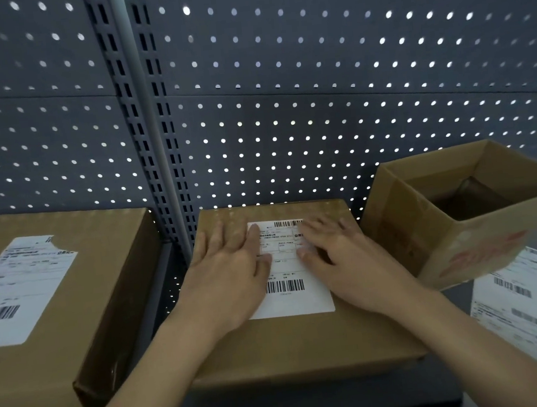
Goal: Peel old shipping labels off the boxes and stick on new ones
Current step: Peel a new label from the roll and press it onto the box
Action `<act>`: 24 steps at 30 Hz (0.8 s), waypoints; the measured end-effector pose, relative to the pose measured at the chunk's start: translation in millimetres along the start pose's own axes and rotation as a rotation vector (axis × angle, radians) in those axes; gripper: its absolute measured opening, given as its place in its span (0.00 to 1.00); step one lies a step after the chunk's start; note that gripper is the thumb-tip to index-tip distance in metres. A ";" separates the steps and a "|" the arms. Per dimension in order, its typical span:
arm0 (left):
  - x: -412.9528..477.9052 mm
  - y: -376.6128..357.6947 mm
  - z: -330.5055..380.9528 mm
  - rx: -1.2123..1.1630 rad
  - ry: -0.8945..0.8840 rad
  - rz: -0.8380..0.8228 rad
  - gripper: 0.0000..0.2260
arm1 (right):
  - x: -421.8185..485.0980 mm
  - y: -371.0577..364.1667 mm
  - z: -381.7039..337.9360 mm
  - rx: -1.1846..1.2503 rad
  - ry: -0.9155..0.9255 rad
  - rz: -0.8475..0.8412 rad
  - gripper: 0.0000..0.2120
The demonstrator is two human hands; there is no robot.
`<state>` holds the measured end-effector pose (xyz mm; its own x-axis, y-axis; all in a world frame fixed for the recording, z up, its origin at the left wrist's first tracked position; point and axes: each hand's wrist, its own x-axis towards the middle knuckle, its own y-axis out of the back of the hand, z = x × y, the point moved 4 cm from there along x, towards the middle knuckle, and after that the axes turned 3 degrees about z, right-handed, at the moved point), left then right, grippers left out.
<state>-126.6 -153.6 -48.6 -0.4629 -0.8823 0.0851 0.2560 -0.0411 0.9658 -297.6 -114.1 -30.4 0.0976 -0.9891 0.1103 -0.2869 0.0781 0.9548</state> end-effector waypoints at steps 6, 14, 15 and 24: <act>-3.1 -7.8 1.1 0.105 0.030 -0.064 0.28 | -2.0 -12.5 1.5 -0.099 0.018 -0.040 0.25; -3.6 -7.8 0.0 0.093 0.033 -0.063 0.28 | -3.6 -10.1 -1.7 -0.125 0.018 -0.028 0.25; -3.5 -5.9 0.1 0.072 0.027 -0.029 0.28 | -3.3 -9.7 -0.8 -0.095 0.020 -0.017 0.24; -23.2 25.4 -15.1 -0.111 0.175 0.085 0.28 | -29.6 16.9 5.3 0.183 -0.117 0.183 0.19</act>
<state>-96.6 -141.3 -29.7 -0.2841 -0.9522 0.1120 0.3839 -0.0060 0.9233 -310.4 -84.2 -19.1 -0.0790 -0.9691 0.2338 -0.4583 0.2436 0.8548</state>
